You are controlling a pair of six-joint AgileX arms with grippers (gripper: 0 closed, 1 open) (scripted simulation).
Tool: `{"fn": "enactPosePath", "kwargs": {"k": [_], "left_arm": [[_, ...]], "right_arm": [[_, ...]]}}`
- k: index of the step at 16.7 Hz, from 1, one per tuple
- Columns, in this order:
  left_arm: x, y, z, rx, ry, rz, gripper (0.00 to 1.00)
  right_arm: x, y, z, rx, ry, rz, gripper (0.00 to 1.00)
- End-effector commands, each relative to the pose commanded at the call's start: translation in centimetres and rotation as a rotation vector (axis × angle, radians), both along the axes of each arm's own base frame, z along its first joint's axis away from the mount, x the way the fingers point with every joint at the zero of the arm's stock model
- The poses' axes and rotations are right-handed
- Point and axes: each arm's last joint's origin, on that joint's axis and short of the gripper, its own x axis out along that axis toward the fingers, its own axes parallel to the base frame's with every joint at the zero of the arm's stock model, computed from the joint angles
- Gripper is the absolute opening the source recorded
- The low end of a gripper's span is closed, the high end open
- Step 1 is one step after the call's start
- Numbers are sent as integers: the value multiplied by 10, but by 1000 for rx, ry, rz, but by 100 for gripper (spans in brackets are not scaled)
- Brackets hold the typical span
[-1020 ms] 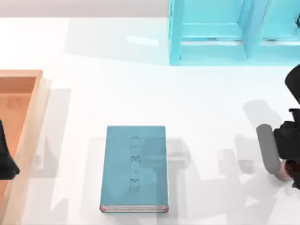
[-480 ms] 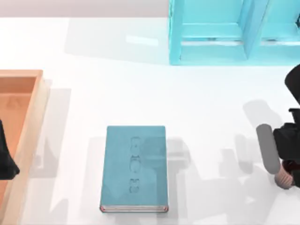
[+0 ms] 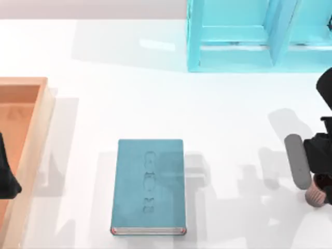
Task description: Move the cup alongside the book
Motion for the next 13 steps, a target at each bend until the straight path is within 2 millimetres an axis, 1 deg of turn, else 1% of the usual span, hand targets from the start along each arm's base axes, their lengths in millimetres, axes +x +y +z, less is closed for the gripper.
{"fn": "enactPosePath", "kwargs": {"k": [5, 7, 13], "left_arm": [[0, 0, 0, 0, 0, 0, 100], [0, 0, 0, 0, 0, 0, 100], [0, 0, 0, 0, 0, 0, 100]], "right_arm": [[0, 0, 32, -1, 6, -2, 0], [-1, -1, 41, 0, 3, -3, 0], [0, 2, 40, -2, 8, -6, 0]]}}
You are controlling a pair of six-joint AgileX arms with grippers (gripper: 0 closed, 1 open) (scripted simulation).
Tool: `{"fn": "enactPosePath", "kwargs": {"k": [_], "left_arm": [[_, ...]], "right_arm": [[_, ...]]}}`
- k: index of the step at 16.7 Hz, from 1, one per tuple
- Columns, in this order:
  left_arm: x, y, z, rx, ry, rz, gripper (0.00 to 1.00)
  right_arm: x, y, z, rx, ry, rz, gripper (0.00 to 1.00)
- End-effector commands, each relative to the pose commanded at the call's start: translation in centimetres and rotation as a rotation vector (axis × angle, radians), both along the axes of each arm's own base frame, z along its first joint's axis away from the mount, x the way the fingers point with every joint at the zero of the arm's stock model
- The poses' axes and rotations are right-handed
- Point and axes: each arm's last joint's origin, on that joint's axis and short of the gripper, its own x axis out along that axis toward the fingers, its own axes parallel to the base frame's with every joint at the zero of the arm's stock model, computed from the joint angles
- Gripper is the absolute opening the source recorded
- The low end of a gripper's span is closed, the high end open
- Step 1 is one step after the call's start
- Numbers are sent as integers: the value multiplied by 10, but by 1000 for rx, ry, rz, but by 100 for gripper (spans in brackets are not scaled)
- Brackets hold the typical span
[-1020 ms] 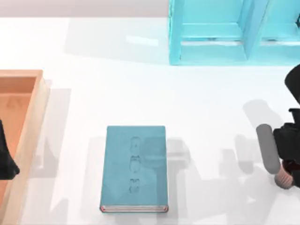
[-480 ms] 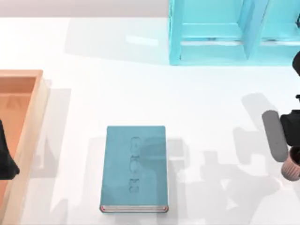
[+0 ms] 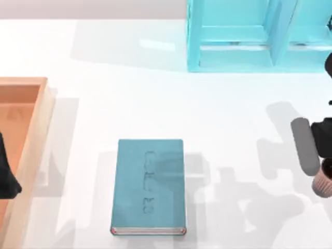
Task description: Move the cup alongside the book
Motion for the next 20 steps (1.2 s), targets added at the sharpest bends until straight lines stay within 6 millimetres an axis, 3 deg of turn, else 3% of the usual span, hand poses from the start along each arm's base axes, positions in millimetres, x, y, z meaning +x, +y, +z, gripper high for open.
{"fn": "enactPosePath", "kwargs": {"k": [3, 8, 15, 20], "left_arm": [[0, 0, 0, 0, 0, 0, 100], [0, 0, 0, 0, 0, 0, 100], [0, 0, 0, 0, 0, 0, 100], [0, 0, 0, 0, 0, 0, 100]], "right_arm": [[4, 18, 5, -3, -4, -31, 0], [12, 72, 19, -9, -8, -235, 0], [14, 143, 30, -36, 15, -842, 0], [22, 168, 42, -17, 14, -1255, 0]]}}
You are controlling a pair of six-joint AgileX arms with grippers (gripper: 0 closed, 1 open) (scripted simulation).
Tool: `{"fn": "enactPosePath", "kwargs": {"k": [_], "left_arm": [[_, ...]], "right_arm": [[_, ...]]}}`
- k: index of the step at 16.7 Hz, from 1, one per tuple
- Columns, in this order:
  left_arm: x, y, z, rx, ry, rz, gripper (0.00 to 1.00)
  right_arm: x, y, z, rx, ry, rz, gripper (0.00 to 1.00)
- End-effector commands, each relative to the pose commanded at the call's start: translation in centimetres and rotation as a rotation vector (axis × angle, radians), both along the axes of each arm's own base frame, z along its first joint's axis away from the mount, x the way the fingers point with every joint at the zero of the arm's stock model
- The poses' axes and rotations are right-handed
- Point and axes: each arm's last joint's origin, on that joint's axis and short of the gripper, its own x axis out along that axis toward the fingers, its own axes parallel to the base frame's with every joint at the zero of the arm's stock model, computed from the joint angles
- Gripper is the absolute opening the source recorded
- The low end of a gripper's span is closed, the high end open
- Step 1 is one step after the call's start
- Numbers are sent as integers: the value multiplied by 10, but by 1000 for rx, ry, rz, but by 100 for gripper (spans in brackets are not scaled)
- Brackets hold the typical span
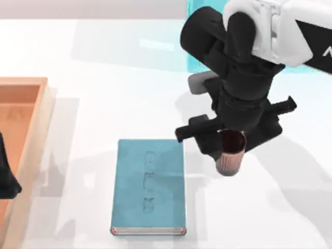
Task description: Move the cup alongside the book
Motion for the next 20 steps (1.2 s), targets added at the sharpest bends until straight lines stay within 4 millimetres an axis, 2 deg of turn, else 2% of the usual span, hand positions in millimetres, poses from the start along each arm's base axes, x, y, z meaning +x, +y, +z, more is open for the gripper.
{"fn": "enactPosePath", "kwargs": {"k": [5, 12, 14, 20], "left_arm": [[0, 0, 0, 0, 0, 0, 100], [0, 0, 0, 0, 0, 0, 100], [0, 0, 0, 0, 0, 0, 100], [0, 0, 0, 0, 0, 0, 100]], "right_arm": [[12, 0, 18, 48, -45, -275, 0], [12, 0, 20, 57, -51, -307, 0], [13, 1, 11, 57, -53, -306, 0], [16, 1, -39, 58, -52, -310, 0]]}}
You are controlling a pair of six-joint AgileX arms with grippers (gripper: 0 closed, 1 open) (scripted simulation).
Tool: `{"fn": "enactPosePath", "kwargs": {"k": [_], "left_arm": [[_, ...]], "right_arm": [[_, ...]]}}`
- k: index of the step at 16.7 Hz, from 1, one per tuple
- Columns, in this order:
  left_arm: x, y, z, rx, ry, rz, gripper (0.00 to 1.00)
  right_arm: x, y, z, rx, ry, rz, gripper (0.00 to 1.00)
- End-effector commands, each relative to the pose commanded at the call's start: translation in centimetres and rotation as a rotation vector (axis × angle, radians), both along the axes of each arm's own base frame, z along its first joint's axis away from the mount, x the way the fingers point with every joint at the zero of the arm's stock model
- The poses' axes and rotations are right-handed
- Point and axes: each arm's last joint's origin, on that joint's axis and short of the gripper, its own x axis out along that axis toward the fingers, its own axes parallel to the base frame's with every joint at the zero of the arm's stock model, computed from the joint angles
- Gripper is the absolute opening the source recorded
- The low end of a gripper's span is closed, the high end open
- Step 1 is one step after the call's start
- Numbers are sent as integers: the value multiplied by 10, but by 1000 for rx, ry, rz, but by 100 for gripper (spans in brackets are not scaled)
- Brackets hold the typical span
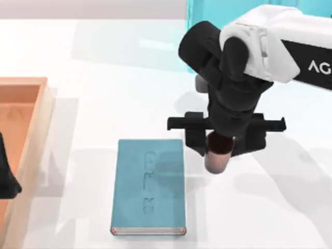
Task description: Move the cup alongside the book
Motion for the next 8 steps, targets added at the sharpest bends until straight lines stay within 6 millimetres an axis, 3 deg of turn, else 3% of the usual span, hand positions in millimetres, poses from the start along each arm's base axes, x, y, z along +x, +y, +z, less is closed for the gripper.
{"fn": "enactPosePath", "kwargs": {"k": [5, 8], "left_arm": [[0, 0, 0, 0, 0, 0, 100], [0, 0, 0, 0, 0, 0, 100]], "right_arm": [[0, 0, -5, -1, 0, -1, 0], [0, 0, -5, -1, 0, -1, 23]]}}
